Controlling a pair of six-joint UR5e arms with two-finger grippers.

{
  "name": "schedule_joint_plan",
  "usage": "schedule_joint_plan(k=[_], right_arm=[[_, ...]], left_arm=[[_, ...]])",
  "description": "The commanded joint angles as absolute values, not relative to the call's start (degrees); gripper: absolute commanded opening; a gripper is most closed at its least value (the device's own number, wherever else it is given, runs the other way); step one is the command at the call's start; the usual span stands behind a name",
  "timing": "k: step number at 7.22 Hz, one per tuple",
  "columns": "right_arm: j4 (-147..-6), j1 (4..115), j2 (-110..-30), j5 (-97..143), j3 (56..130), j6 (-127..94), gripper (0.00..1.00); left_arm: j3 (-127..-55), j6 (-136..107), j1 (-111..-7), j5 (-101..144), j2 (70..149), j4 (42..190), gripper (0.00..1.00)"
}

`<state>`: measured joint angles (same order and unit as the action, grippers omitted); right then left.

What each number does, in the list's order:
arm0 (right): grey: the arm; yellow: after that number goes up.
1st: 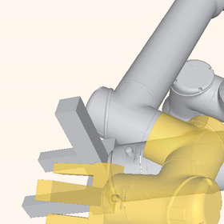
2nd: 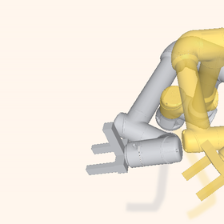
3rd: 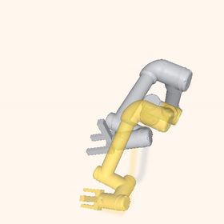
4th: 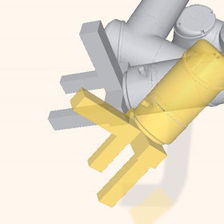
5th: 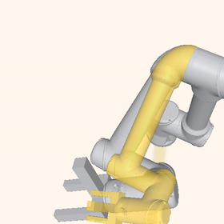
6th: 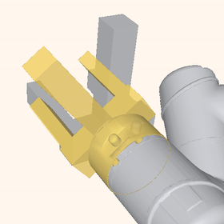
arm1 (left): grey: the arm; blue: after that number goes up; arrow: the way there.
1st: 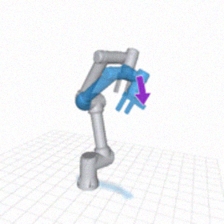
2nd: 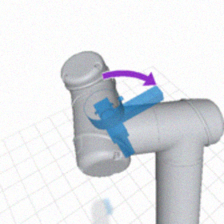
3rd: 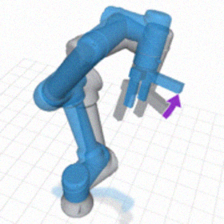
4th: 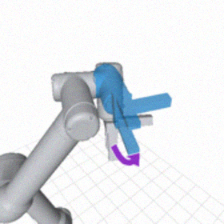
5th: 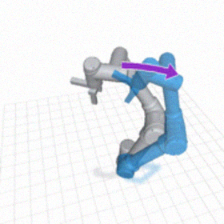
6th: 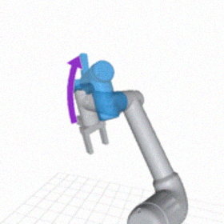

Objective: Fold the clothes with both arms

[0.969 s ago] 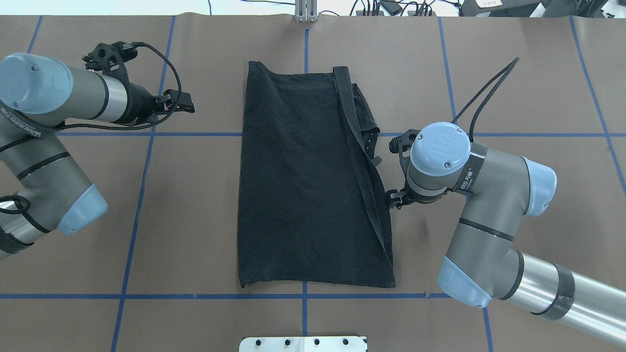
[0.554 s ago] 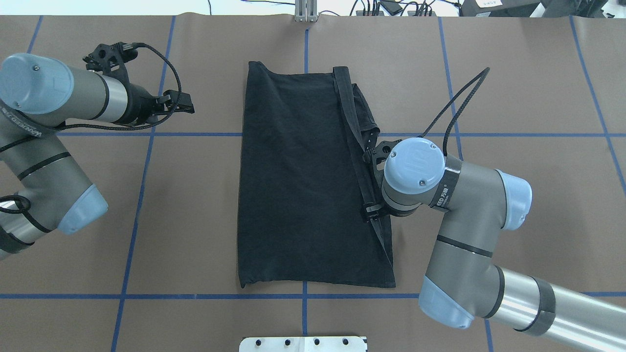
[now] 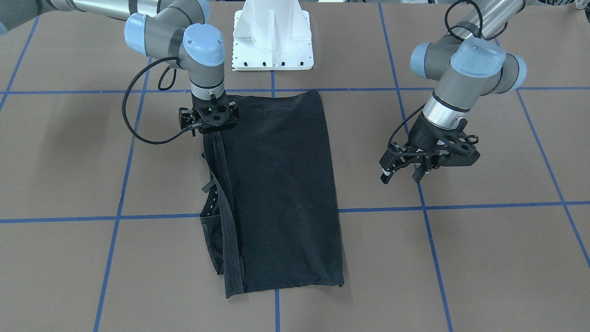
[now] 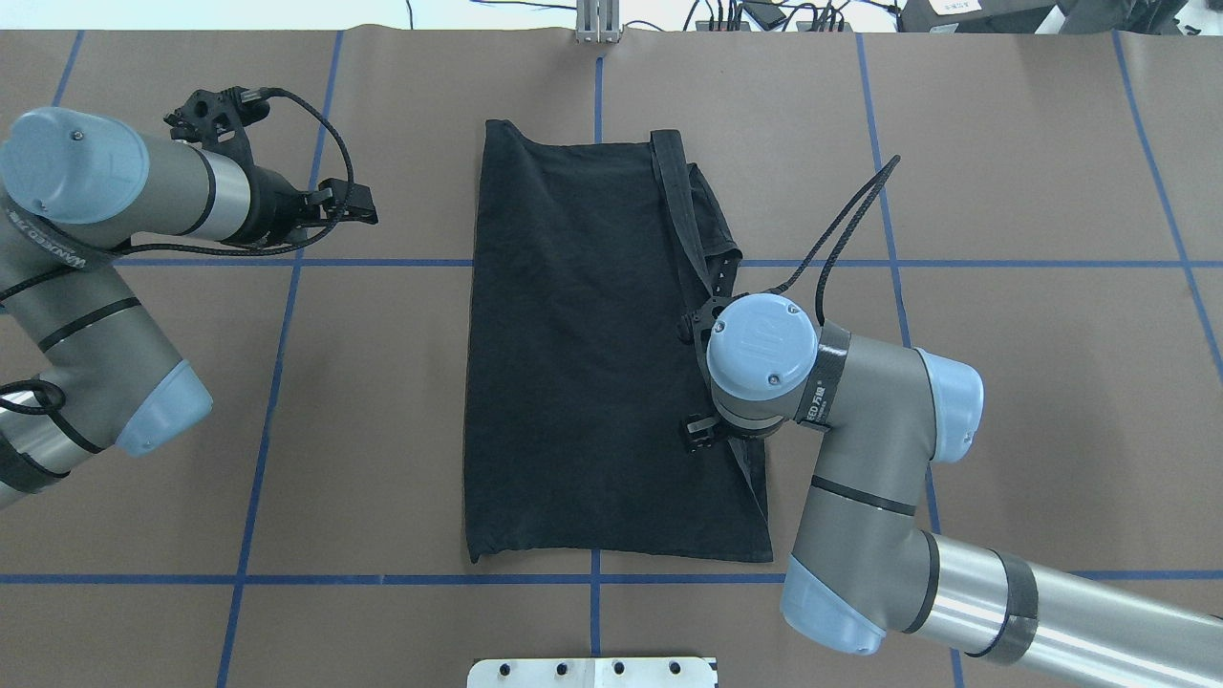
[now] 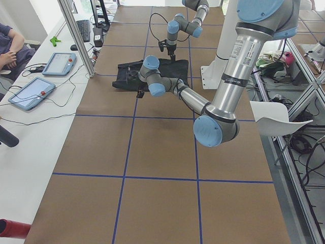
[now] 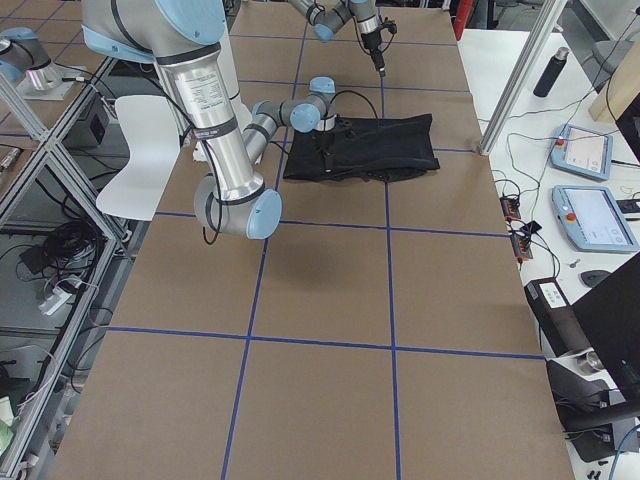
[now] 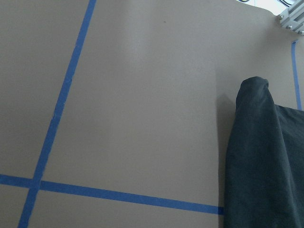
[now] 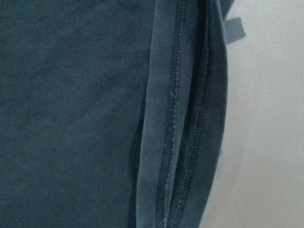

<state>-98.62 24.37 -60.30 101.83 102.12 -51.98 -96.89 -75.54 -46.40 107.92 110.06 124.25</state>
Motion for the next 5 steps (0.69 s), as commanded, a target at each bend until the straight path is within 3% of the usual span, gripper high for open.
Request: schedule_joint_plan(k=[1, 5], right_arm=[[-101.0, 23.9, -60.5, 101.9, 101.4, -51.8, 1.0], [-101.6, 24.8, -62.0, 102.8, 101.4, -51.2, 1.0]], left_arm=[[-96.9, -75.7, -46.3, 107.9, 110.1, 124.3, 1.0], [-96.5, -75.8, -46.3, 107.9, 110.4, 124.5, 1.0]])
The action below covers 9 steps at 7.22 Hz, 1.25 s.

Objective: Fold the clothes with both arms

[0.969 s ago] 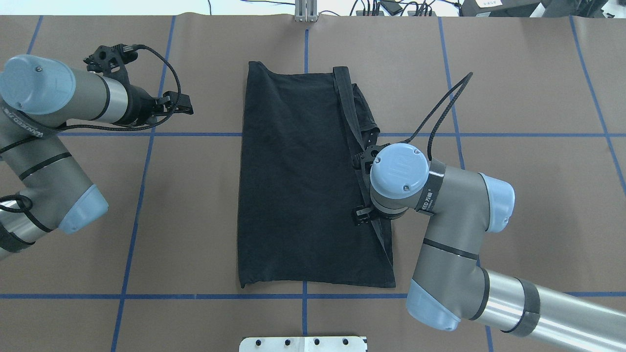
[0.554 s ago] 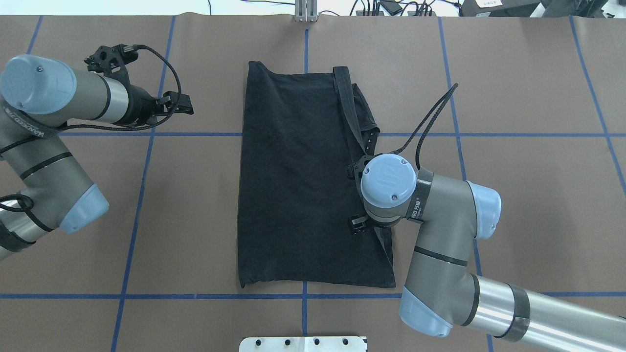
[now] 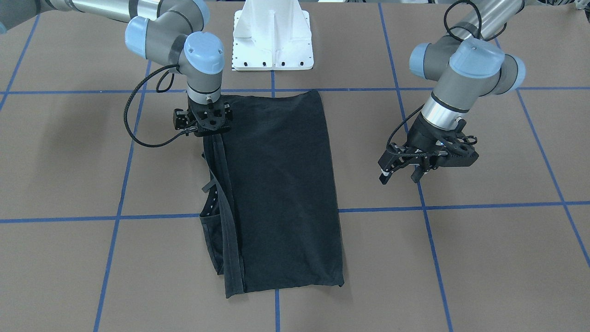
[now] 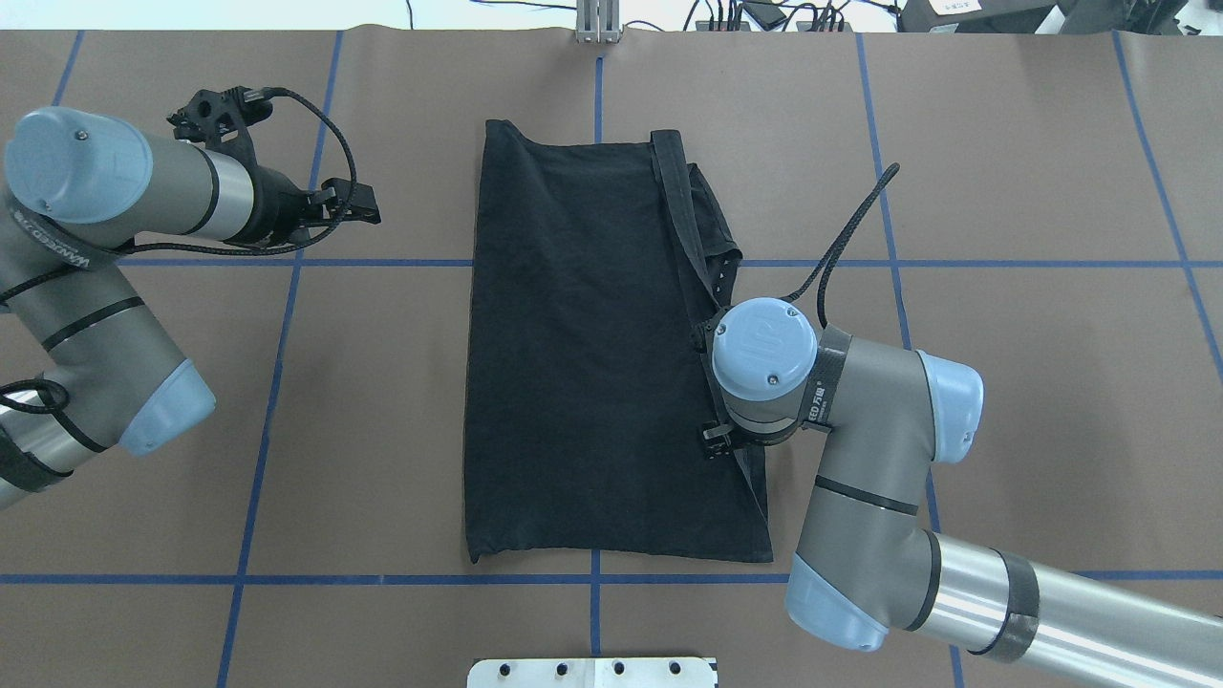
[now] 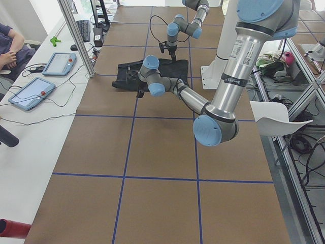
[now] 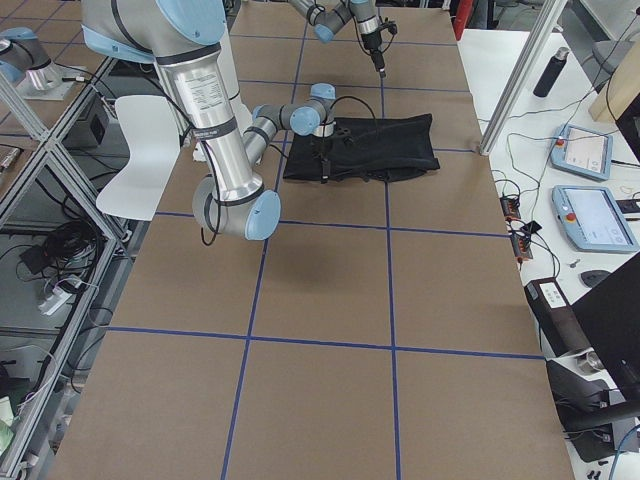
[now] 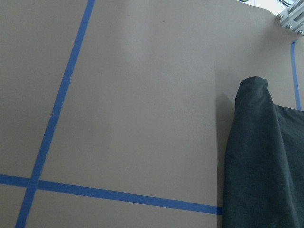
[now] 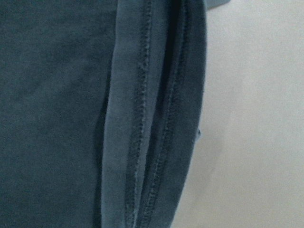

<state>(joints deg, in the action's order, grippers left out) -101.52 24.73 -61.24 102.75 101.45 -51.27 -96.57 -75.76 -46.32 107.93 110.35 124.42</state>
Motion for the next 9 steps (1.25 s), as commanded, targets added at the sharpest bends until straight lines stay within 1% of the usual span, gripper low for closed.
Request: schedule_joint_plan(k=[1, 4, 5, 6, 7, 8, 9], right_arm=[[-101.6, 25.2, -62.8, 102.9, 101.5, -51.2, 1.0], [-101.5, 29.2, -65.6, 104.8, 102.5, -48.3, 1.0], [-101.4, 30.4, -67.5, 106.2, 104.2, -48.2, 1.0], [-101.5, 31.5, -67.4, 106.8, 106.2, -48.2, 1.0], [-101.3, 33.7, -66.7, 108.9, 106.8, -48.2, 1.0], [-100.8, 33.9, -64.3, 108.3, 106.3, -48.2, 1.0], [-100.8, 33.9, -60.0, 108.0, 103.6, -48.2, 1.0]], left_arm=[[-96.5, -75.8, -46.3, 107.9, 110.7, 124.5, 1.0], [-96.4, -75.9, -46.3, 107.9, 111.0, 124.5, 1.0], [-96.4, -75.9, -46.3, 107.9, 111.0, 124.5, 1.0], [-96.5, -75.8, -46.3, 107.9, 111.0, 124.4, 1.0], [-96.6, -75.8, -46.3, 107.9, 111.0, 124.4, 1.0], [-96.8, -75.7, -46.3, 108.0, 111.1, 124.5, 1.0], [-97.1, -75.4, -46.4, 108.0, 111.1, 124.5, 1.0]])
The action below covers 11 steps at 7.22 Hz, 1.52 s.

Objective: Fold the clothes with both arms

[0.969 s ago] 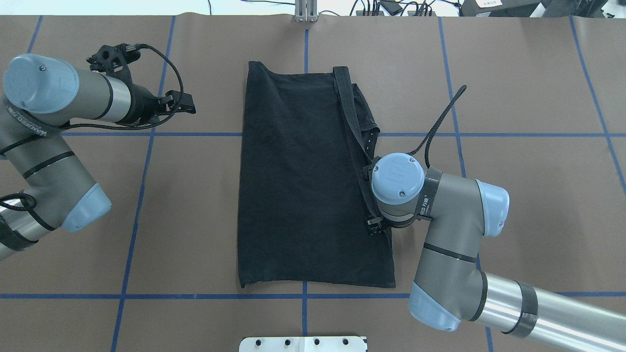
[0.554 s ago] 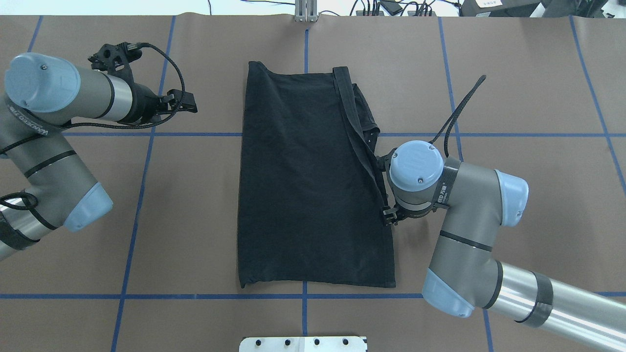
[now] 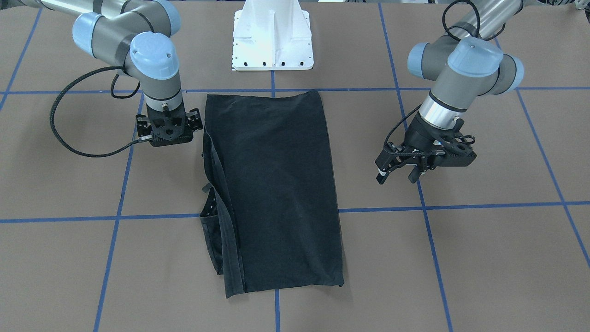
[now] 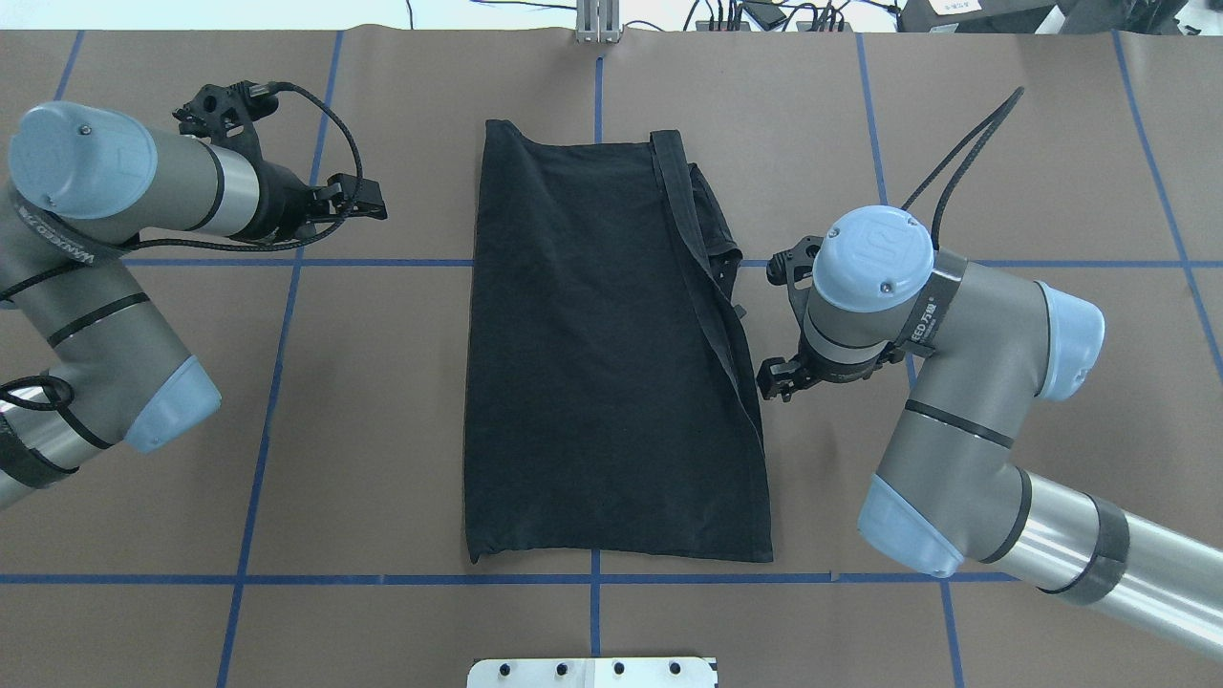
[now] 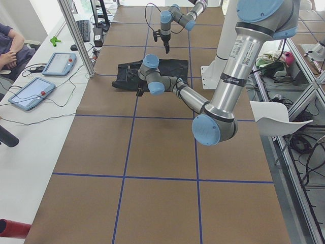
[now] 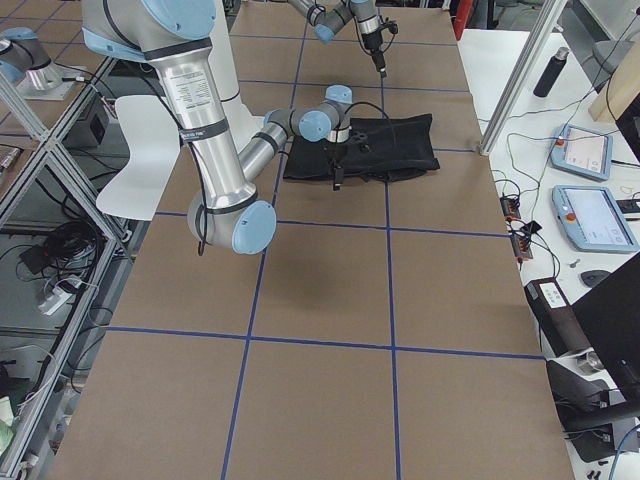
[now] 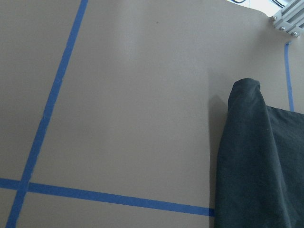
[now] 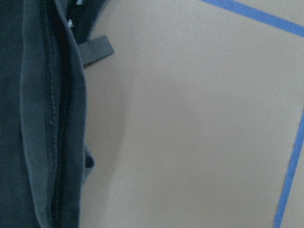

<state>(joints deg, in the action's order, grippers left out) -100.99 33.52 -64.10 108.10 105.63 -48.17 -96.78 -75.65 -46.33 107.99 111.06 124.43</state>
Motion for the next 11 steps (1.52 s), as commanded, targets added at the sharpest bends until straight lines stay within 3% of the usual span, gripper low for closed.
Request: schedule_joint_plan(k=[1, 3, 5, 11], right_arm=[[-100.7, 33.8, -54.5, 107.8, 98.0, -48.3, 1.0], [-100.7, 33.8, -48.2, 105.1, 89.1, -48.2, 1.0], [-95.6, 33.8, -47.4, 102.9, 84.2, -46.8, 1.0], [-88.5, 37.7, -47.2, 101.8, 75.6, -39.5, 1.0]], left_arm=[[-97.9, -75.1, -46.5, 108.0, 111.1, 124.5, 1.0], [-100.4, -75.0, -46.8, 107.8, 111.0, 124.6, 1.0], [-102.6, -74.9, -46.8, 107.5, 110.9, 124.6, 1.0], [-104.9, -75.5, -46.8, 107.4, 111.9, 124.5, 1.0]])
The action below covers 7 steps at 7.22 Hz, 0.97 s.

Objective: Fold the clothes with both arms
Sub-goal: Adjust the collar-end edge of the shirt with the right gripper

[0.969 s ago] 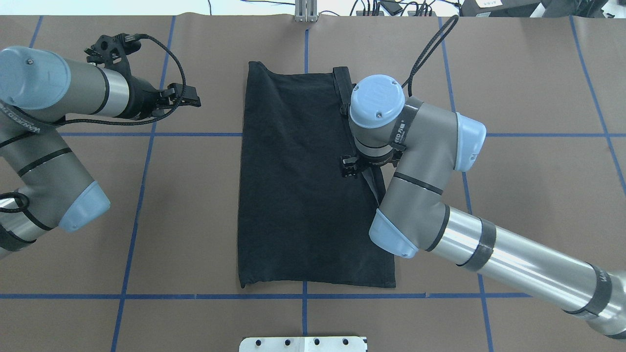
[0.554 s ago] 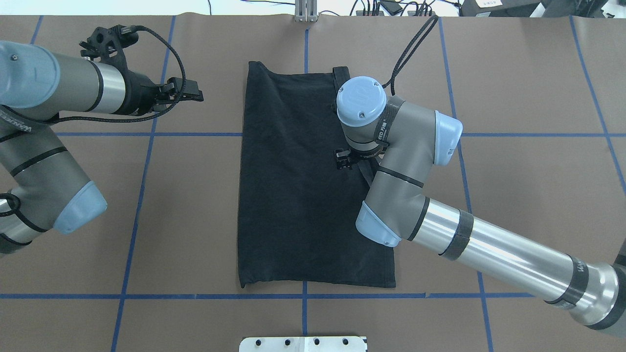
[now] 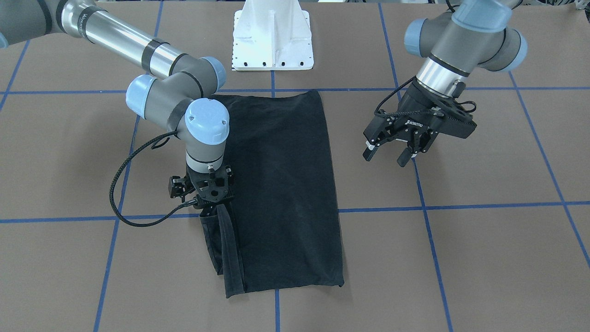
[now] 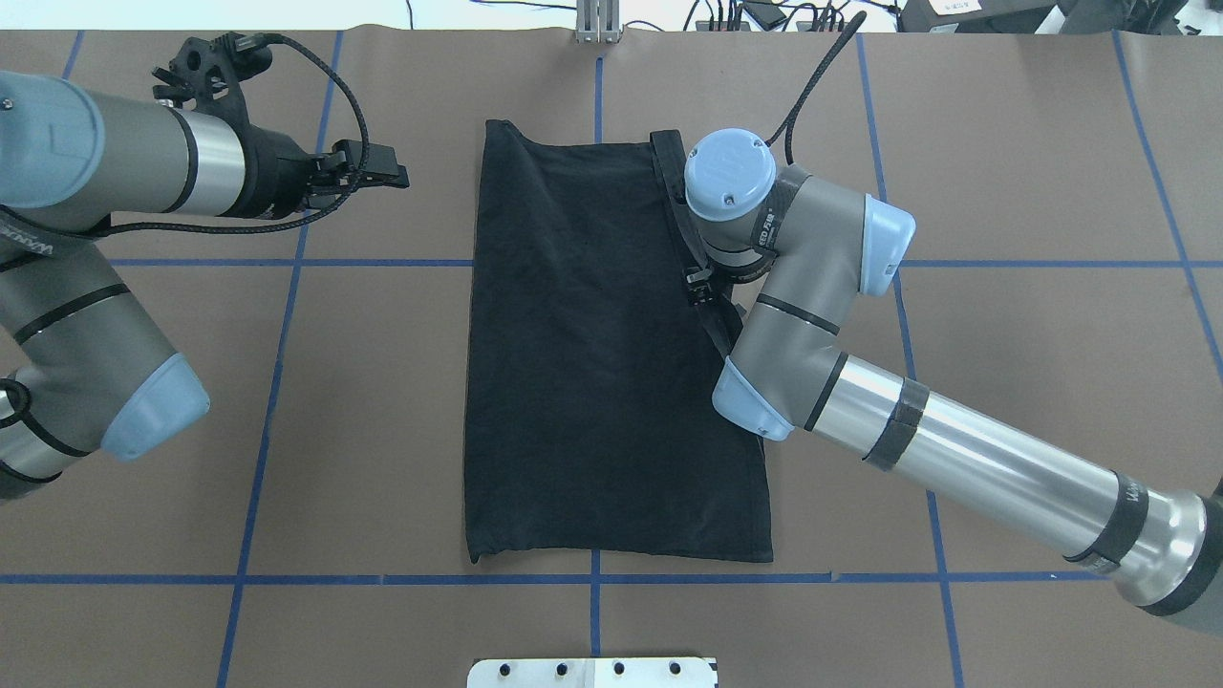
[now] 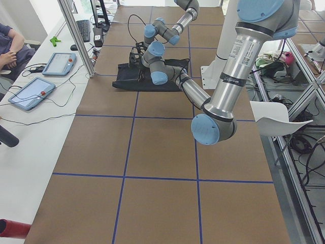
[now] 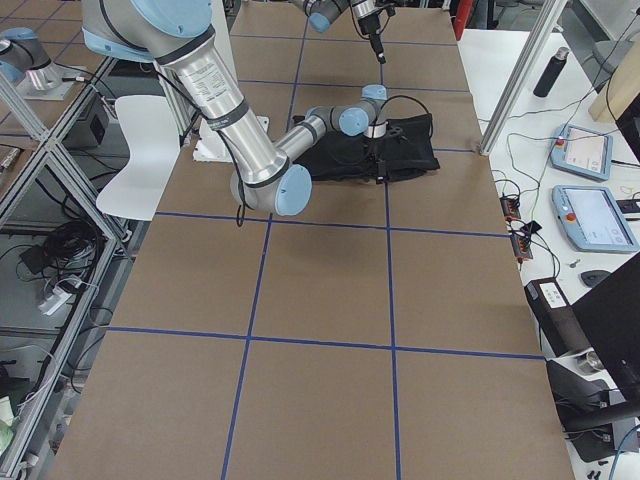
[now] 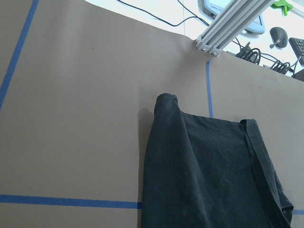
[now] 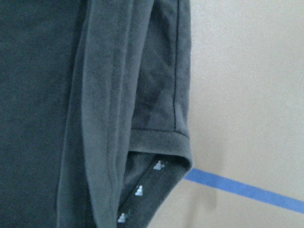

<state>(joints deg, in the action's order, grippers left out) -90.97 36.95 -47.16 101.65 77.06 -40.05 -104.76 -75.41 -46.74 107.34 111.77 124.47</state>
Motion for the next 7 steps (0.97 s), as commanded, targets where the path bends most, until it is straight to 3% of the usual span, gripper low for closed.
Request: schedule_joint_plan(k=[1, 3, 7], right_arm=[[-88.5, 40.0, -47.8, 102.3, 74.5, -37.3, 1.0], [-88.4, 45.5, -48.4, 109.0, 74.4, -31.2, 1.0], [-88.5, 43.3, -45.2, 109.2, 75.2, -34.6, 1.0]], left_arm=[[-104.9, -75.6, -46.7, 107.4, 112.1, 124.5, 1.0], [-104.8, -75.6, -46.7, 107.4, 112.0, 124.4, 1.0], [-104.9, -75.6, -46.8, 107.7, 112.0, 124.4, 1.0]])
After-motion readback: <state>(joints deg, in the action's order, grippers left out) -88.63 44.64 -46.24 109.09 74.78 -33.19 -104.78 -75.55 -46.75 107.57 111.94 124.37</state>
